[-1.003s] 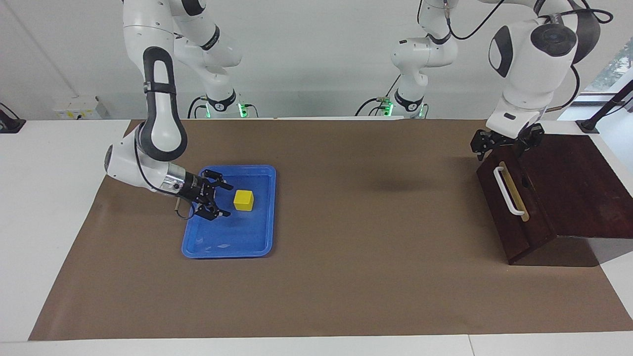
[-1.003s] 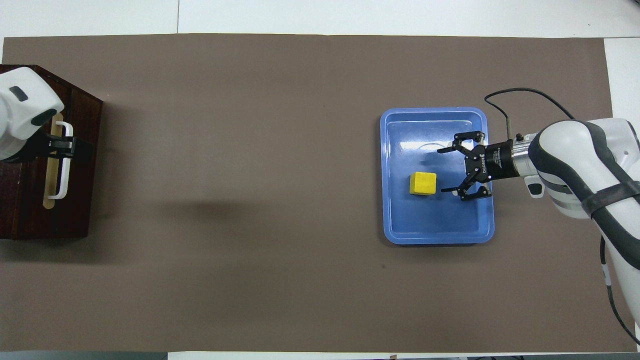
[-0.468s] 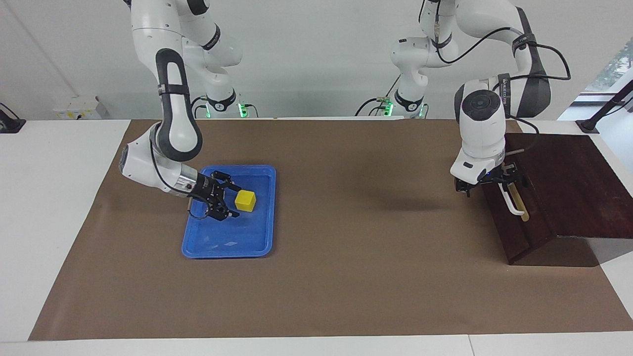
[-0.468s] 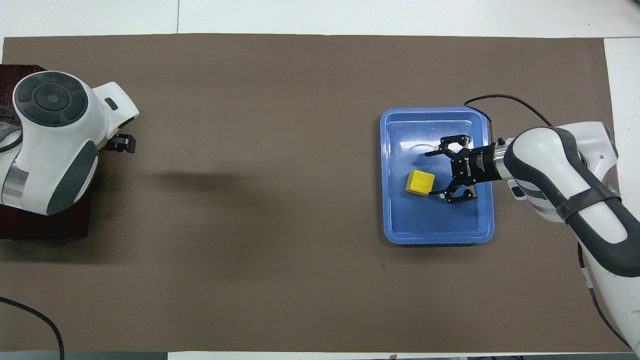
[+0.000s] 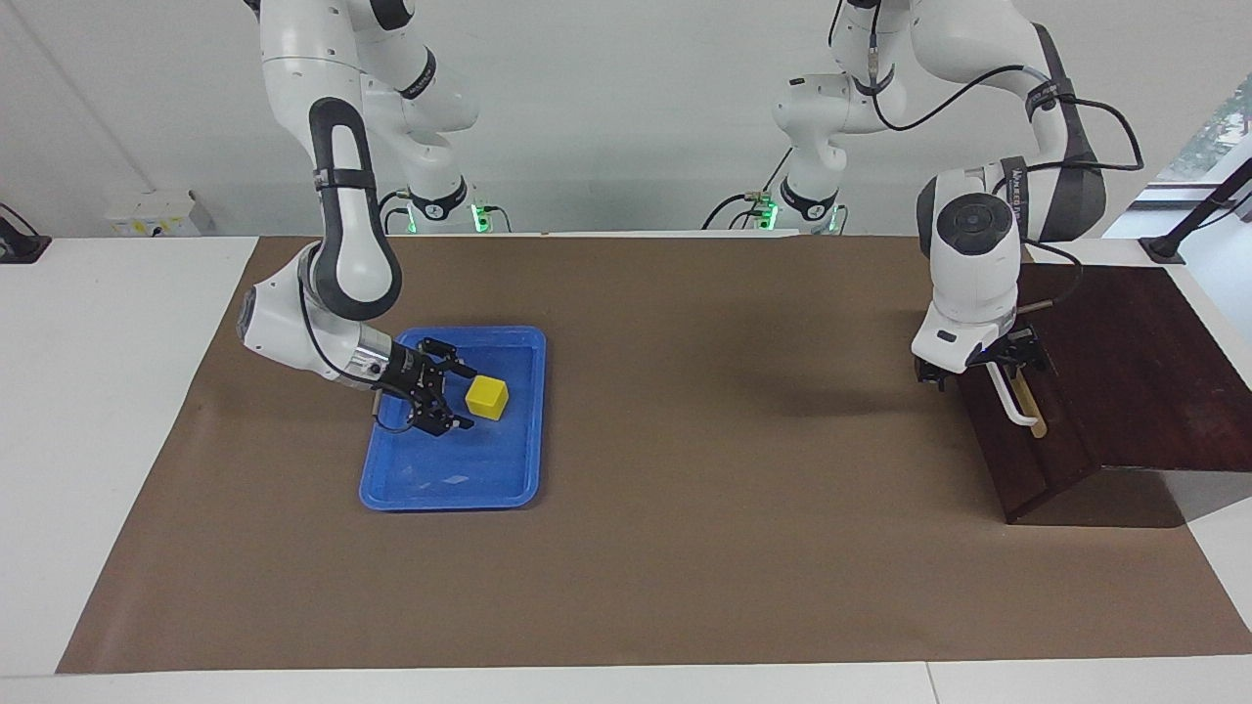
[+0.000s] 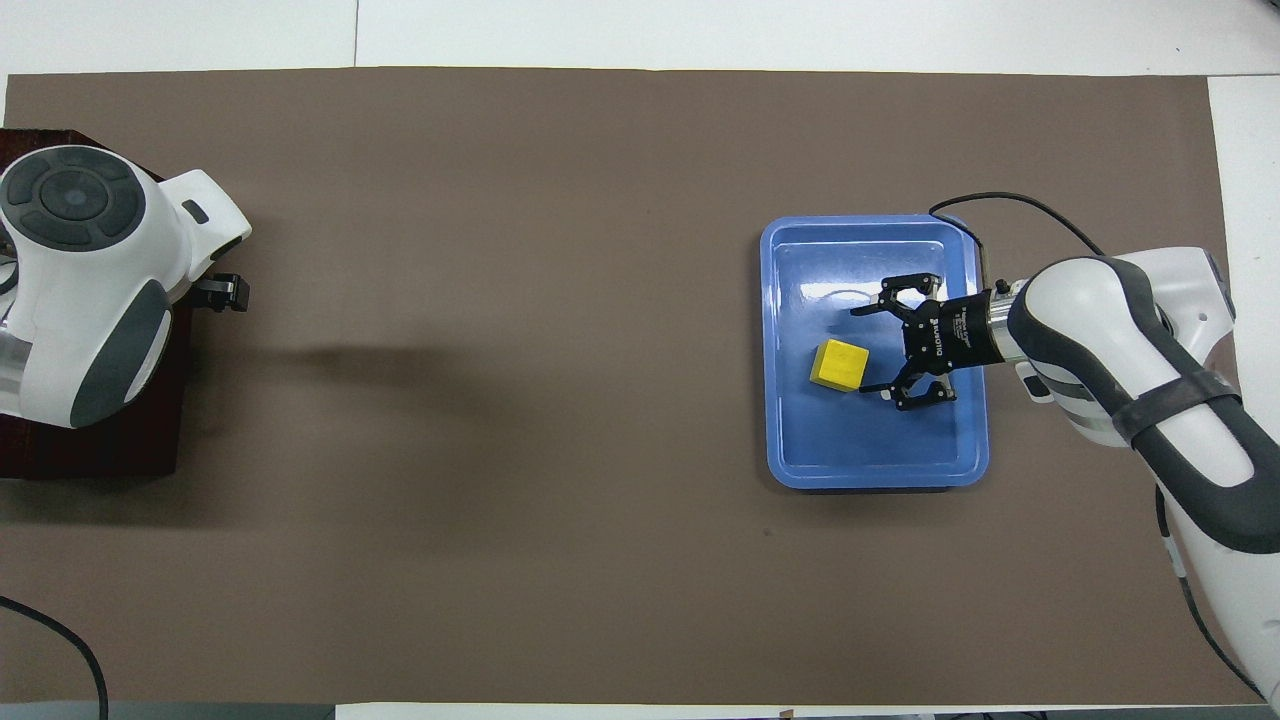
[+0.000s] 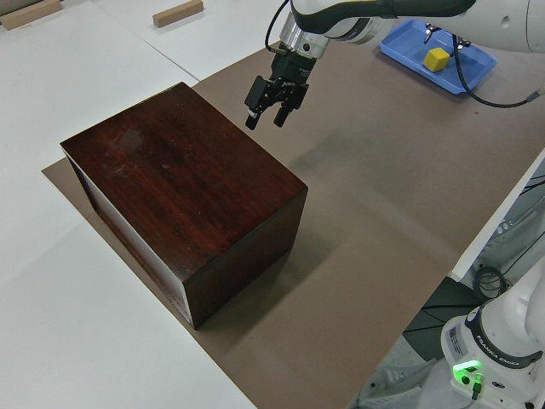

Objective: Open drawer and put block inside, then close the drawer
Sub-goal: 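Pull the drawer open with the left gripper while the right gripper descends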

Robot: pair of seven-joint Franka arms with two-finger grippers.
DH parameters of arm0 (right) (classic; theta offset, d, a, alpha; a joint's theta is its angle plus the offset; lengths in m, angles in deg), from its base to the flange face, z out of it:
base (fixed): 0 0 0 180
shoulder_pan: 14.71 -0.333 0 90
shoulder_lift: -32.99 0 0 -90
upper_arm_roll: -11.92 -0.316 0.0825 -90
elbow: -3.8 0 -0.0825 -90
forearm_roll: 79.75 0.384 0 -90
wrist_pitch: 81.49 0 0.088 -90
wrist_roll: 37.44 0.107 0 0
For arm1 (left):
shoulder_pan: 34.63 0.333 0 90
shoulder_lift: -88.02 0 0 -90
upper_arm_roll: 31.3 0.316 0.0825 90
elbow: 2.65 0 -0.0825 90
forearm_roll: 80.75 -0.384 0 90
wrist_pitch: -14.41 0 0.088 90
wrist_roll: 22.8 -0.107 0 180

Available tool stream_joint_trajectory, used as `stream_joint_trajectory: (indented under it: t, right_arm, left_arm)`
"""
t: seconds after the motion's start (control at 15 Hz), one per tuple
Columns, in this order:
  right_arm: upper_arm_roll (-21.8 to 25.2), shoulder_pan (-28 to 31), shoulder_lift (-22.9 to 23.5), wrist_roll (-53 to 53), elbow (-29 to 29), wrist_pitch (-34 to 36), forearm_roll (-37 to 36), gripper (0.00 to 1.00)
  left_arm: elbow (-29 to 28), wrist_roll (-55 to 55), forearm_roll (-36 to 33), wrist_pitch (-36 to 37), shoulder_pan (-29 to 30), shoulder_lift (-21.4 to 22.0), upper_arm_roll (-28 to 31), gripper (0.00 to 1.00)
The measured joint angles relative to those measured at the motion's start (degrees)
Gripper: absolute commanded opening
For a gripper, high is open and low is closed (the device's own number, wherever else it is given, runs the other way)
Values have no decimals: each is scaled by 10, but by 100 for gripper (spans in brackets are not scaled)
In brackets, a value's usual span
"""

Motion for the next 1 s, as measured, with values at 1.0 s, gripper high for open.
stream_joint_trajectory:
  t: [1.0]
  right_arm:
    - [-1,17,-62,7,-69,-19,62,100]
  left_arm:
    - [23,0,-5,-12,12,-38,3,100]
